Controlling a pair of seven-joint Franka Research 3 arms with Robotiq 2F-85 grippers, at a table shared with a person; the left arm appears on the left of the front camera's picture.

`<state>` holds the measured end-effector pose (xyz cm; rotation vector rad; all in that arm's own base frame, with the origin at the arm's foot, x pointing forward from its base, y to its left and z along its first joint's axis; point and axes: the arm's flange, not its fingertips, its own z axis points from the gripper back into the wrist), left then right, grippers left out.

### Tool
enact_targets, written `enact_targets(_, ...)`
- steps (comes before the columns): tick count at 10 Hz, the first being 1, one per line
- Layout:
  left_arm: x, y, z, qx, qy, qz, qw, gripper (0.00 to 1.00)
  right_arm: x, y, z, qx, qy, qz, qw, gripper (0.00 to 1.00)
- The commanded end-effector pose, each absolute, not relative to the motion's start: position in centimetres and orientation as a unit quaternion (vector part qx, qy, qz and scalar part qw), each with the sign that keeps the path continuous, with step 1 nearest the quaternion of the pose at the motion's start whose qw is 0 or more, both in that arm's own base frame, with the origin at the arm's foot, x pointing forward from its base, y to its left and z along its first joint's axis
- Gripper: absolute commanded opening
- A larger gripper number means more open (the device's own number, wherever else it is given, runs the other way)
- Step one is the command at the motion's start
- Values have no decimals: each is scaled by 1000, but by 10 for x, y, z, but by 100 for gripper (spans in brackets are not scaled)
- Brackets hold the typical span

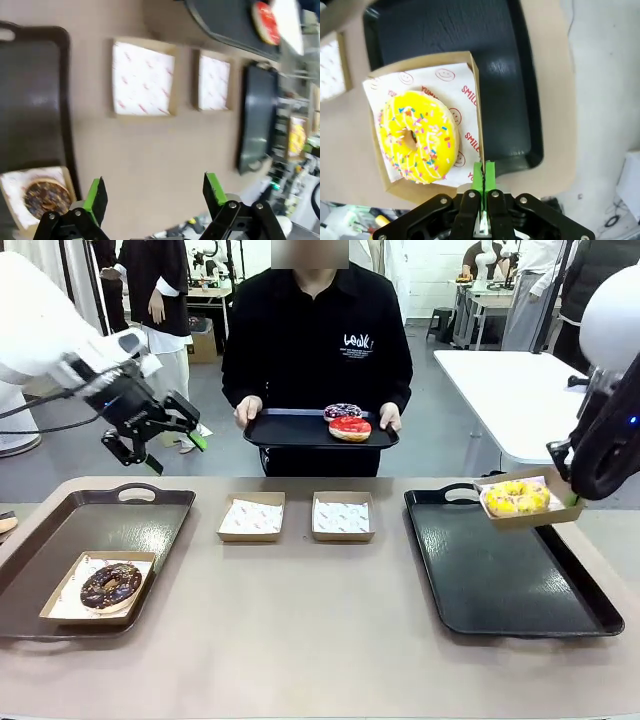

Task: Individually package the donuts and arrange them on the tray.
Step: Place the picked Paper togo box on the Handle tray while simultaneously picking up another Paper togo box from the table with the other hand.

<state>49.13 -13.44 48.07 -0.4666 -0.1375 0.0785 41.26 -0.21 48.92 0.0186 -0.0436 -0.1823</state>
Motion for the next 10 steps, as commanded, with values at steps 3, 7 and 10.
enact_targets(3, 544, -163, 452, -88, -70, 37, 993, 100, 434, -1, 446, 41, -17, -64, 997, 1)
enact_targets(7, 554, -187, 419, -54, -88, 2, 995, 100, 435, 8, 434, 16, 7, -71, 997, 1)
enact_targets(10, 550, -175, 425, -59, -73, 7, 996, 100, 436, 7, 434, 26, -1, -62, 998, 1)
